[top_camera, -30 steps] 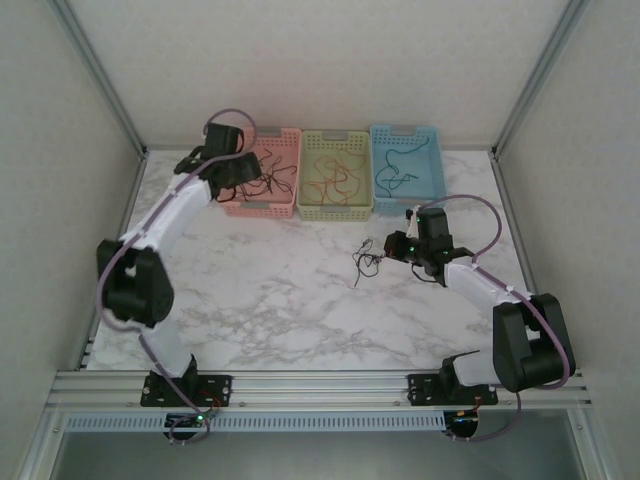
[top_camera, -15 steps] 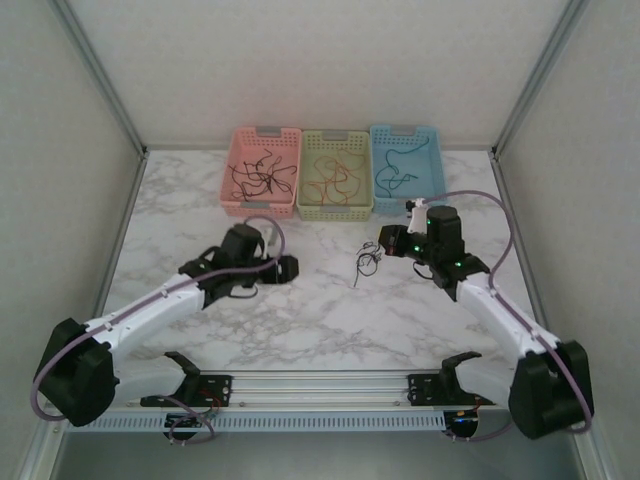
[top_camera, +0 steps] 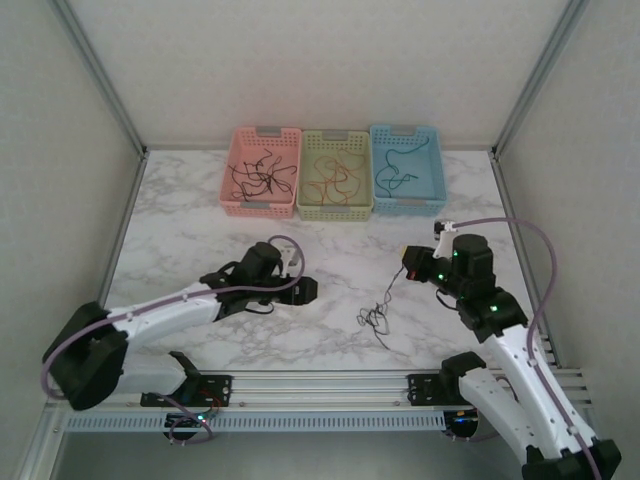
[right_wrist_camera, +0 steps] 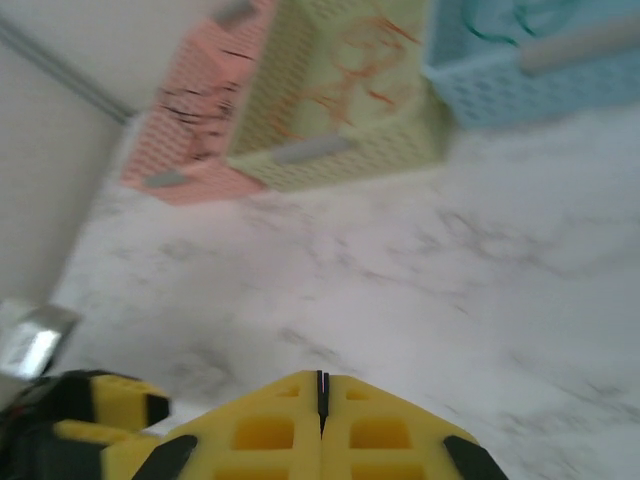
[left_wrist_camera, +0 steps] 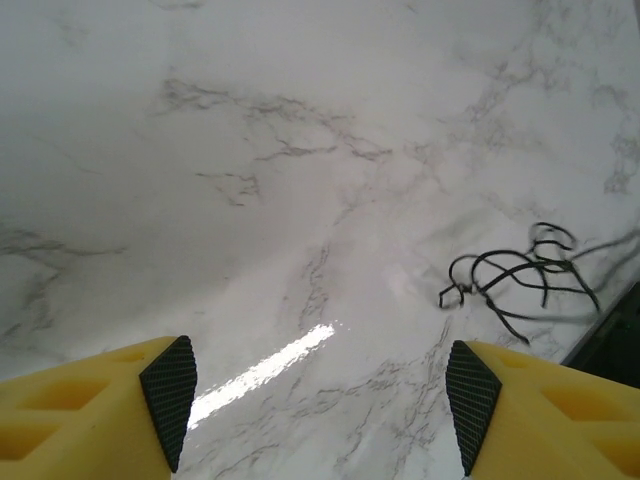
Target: Untangle the cables
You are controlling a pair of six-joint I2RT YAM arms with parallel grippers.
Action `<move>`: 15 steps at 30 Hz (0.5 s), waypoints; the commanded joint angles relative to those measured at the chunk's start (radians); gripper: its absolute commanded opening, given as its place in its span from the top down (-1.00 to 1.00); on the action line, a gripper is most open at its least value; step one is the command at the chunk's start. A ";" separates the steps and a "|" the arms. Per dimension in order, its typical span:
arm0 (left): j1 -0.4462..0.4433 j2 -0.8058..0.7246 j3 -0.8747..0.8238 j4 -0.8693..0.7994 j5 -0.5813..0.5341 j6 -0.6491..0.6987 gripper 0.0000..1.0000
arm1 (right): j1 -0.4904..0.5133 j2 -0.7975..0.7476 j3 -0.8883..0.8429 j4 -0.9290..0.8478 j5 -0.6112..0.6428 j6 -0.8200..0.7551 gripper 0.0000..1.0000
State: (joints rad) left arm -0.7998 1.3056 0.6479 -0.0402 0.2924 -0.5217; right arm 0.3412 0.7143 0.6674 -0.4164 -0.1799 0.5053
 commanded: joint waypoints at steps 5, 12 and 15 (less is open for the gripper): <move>-0.075 0.202 0.130 0.113 0.064 0.029 -0.35 | 0.001 0.123 -0.117 -0.013 0.308 0.106 1.00; -0.177 0.299 0.226 0.081 0.017 0.050 -0.34 | -0.039 0.184 -0.146 0.073 0.437 0.091 1.00; -0.226 0.337 0.279 0.040 -0.019 0.038 -0.33 | -0.095 0.254 -0.159 0.132 0.420 0.093 1.00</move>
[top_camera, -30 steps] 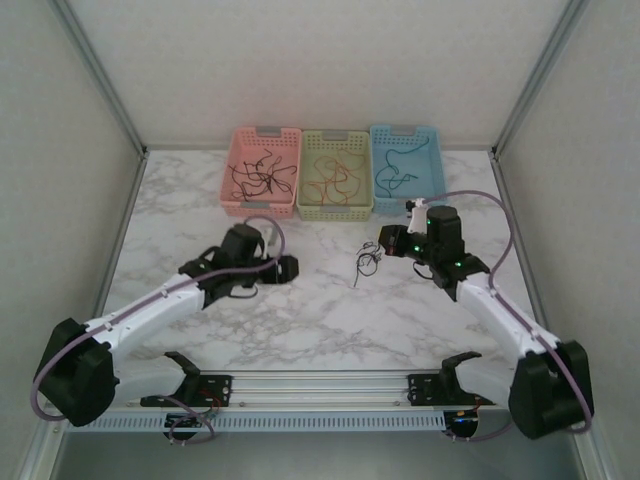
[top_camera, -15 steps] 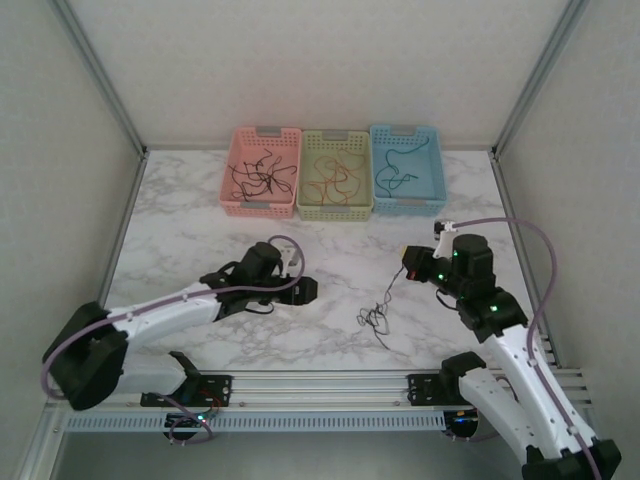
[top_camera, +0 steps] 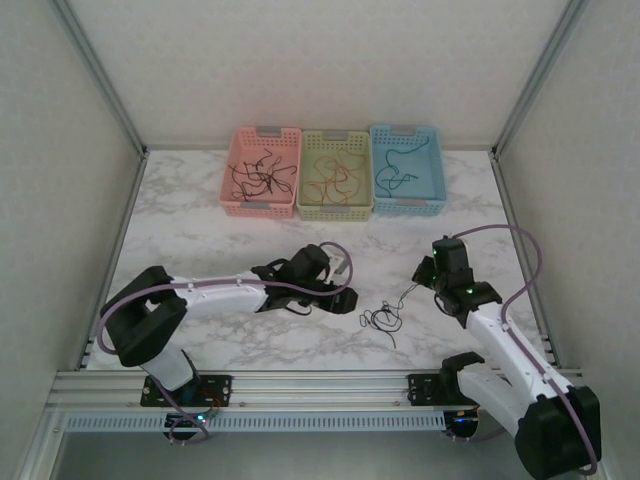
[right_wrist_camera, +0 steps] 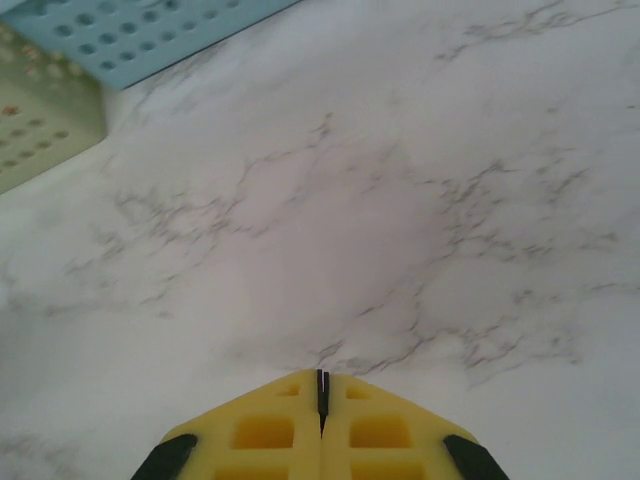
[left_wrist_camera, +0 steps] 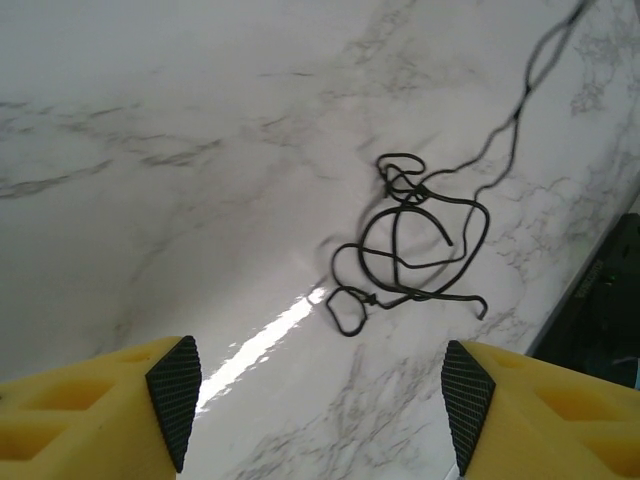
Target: Untangle the cables
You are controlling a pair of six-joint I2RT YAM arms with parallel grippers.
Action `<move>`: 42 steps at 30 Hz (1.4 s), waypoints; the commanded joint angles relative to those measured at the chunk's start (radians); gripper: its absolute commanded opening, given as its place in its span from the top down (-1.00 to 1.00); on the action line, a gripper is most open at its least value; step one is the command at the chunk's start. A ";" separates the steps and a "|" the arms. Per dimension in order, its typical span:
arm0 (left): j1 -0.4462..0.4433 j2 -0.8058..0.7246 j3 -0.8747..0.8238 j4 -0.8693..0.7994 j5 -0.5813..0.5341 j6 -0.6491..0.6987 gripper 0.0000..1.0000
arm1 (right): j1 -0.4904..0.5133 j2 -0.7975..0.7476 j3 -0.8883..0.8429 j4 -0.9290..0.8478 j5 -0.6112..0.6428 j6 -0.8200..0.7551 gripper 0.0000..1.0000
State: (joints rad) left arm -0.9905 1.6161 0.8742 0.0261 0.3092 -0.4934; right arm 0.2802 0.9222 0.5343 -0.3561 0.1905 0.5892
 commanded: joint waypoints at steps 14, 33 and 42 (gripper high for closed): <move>-0.116 0.223 0.327 -0.239 -0.082 0.025 0.00 | -0.101 0.105 -0.095 0.229 -0.025 0.017 1.00; -0.146 0.372 0.430 -0.261 -0.036 0.010 0.31 | -0.101 0.128 -0.128 0.242 -0.062 0.011 1.00; -0.154 0.412 0.466 -0.290 -0.034 0.024 0.36 | -0.100 0.133 -0.126 0.242 -0.068 0.009 1.00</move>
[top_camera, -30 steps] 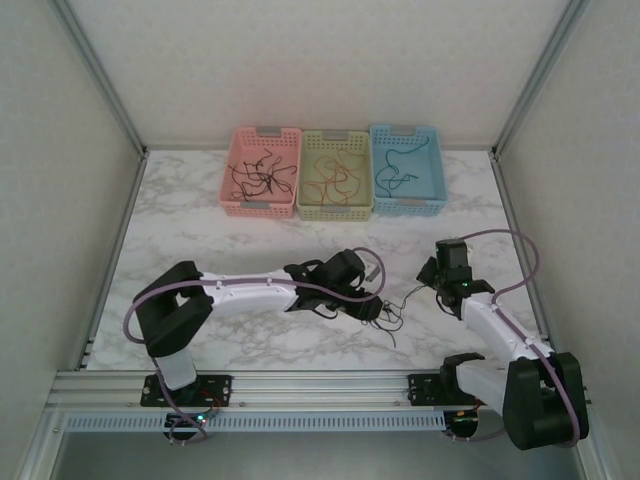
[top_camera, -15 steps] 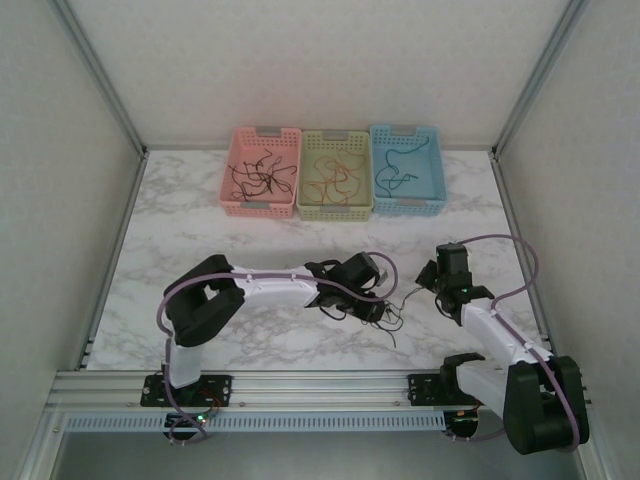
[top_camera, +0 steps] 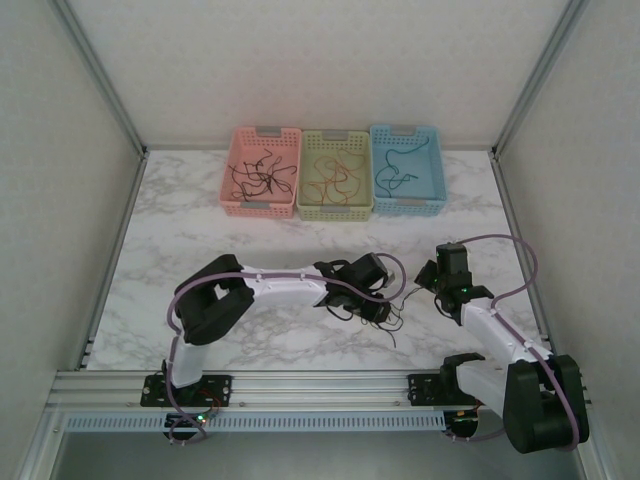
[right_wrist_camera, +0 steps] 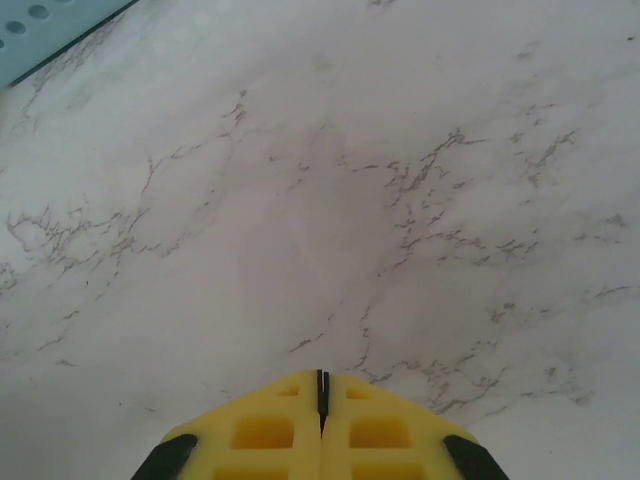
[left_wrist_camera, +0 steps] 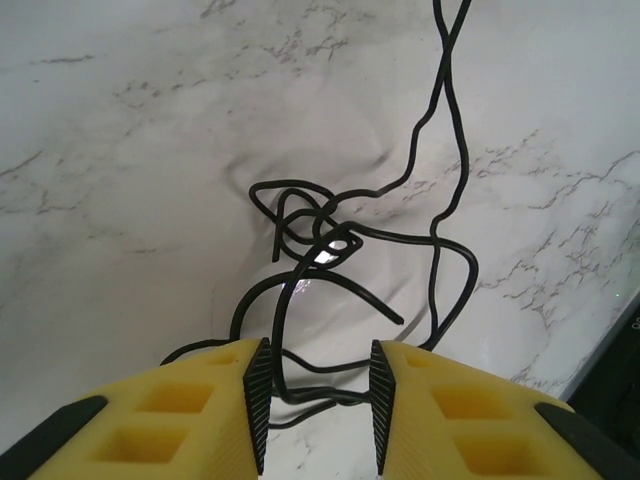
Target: Untangle the cables
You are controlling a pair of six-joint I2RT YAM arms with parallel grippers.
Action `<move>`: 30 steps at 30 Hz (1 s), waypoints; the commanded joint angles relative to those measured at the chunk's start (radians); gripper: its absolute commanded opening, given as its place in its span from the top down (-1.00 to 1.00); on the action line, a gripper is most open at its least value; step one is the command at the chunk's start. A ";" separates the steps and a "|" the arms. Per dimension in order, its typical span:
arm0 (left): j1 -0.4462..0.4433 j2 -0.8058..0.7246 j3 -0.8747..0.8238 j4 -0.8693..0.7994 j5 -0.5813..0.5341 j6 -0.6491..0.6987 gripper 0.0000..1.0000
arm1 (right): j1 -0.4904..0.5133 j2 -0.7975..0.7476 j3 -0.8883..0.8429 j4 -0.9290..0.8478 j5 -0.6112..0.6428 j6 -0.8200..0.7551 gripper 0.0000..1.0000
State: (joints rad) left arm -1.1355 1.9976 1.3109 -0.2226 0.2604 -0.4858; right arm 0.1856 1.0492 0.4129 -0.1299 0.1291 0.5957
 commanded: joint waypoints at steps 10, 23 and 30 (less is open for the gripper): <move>-0.013 0.039 0.030 -0.044 0.013 0.012 0.41 | -0.005 0.010 -0.002 0.018 -0.014 0.002 1.00; -0.017 -0.032 0.003 -0.065 -0.056 0.026 1.00 | -0.006 0.011 -0.002 0.018 -0.016 0.001 1.00; 0.012 -0.189 -0.098 -0.114 -0.122 0.038 1.00 | -0.006 0.013 -0.005 0.023 -0.006 0.006 1.00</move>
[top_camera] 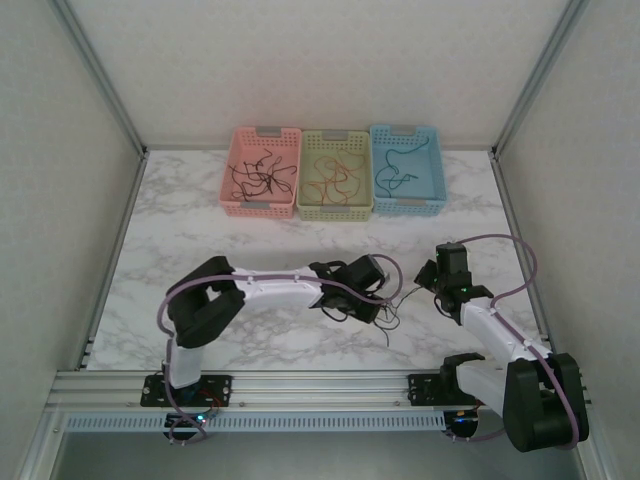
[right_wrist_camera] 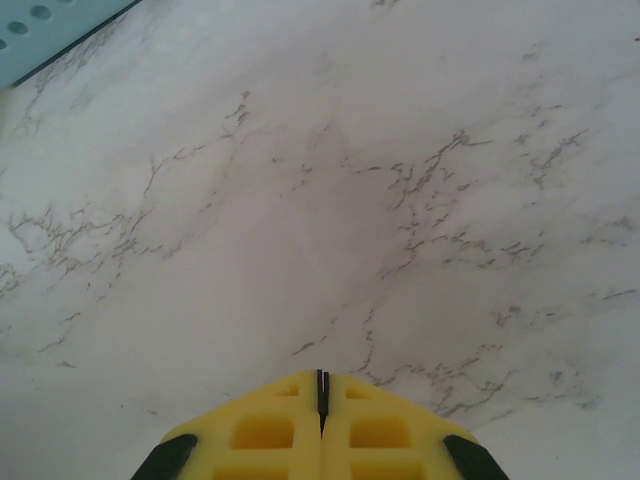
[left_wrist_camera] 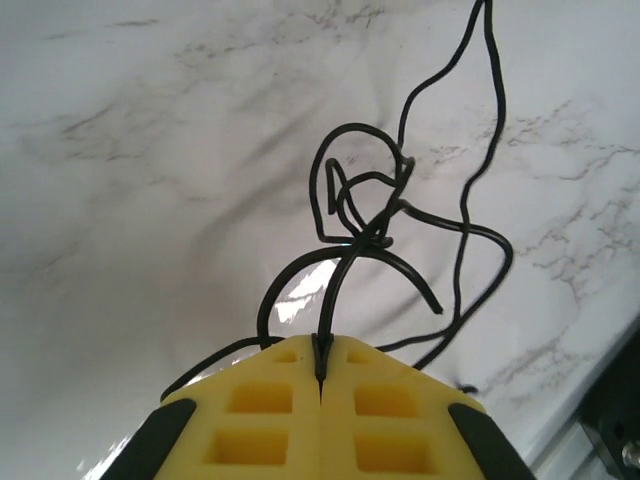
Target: Untangle the cables
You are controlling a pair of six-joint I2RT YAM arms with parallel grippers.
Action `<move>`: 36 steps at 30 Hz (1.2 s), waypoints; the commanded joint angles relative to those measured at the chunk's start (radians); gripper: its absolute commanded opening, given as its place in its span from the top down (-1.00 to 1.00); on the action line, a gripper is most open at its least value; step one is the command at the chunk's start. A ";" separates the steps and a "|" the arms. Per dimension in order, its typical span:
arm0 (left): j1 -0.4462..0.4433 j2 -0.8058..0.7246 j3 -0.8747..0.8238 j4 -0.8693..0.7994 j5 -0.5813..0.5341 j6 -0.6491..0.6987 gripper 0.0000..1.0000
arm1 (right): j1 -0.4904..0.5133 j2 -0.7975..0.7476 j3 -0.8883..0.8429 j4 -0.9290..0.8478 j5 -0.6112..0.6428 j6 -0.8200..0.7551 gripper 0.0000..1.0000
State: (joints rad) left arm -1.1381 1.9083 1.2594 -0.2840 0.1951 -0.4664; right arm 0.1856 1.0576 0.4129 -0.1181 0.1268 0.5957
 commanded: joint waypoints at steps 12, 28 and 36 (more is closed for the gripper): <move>0.207 -0.512 -0.346 -0.118 -0.214 -0.054 1.00 | -0.006 0.003 -0.006 0.001 0.022 0.016 1.00; 0.461 -0.804 -0.437 -0.353 -0.409 -0.042 1.00 | -0.005 -0.010 -0.014 -0.001 0.042 0.028 1.00; 0.471 -0.830 -0.480 -0.220 -0.226 -0.030 1.00 | -0.006 -0.009 -0.014 0.003 0.036 0.026 1.00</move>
State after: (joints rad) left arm -0.6758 1.1049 0.7971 -0.5674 -0.1287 -0.5144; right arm 0.1856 1.0573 0.4126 -0.1162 0.1383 0.6147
